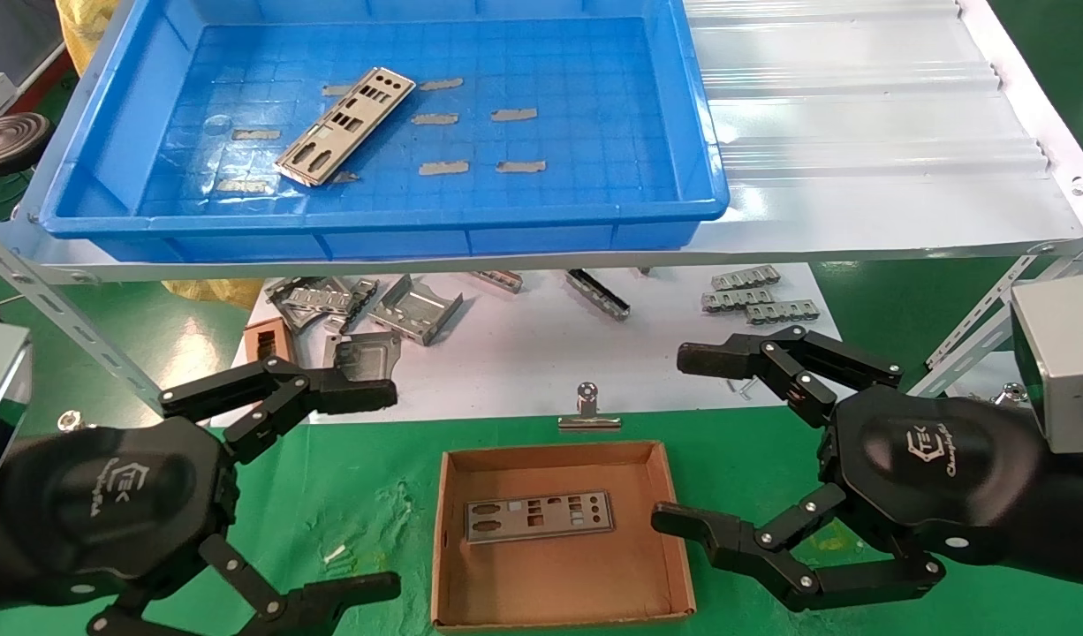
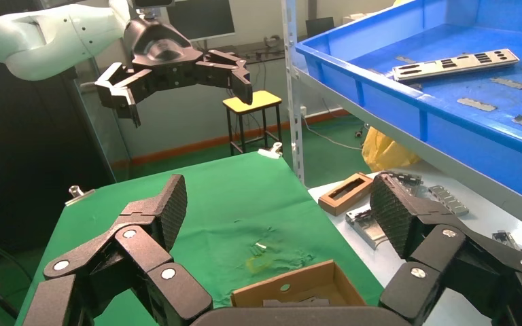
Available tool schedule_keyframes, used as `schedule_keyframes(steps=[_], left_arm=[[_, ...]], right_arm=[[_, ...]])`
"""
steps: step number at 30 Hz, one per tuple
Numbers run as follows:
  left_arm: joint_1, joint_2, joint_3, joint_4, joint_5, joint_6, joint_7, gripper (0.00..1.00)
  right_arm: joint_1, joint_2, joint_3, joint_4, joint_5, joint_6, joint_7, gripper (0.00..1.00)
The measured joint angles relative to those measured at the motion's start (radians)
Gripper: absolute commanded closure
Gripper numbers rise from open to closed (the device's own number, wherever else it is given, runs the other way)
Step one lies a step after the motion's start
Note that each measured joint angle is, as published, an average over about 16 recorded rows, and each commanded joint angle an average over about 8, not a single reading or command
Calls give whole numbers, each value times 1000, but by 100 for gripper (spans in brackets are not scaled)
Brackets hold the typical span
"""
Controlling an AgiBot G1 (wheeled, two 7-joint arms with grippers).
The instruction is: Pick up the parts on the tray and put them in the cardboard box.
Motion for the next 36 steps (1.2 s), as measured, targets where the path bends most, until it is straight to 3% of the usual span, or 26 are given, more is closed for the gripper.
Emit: schedule_keyframes(steps=[36], left_arm=[[0,0,0,0,0,0,0,0]], right_arm=[[0,0,0,0,0,0,0,0]])
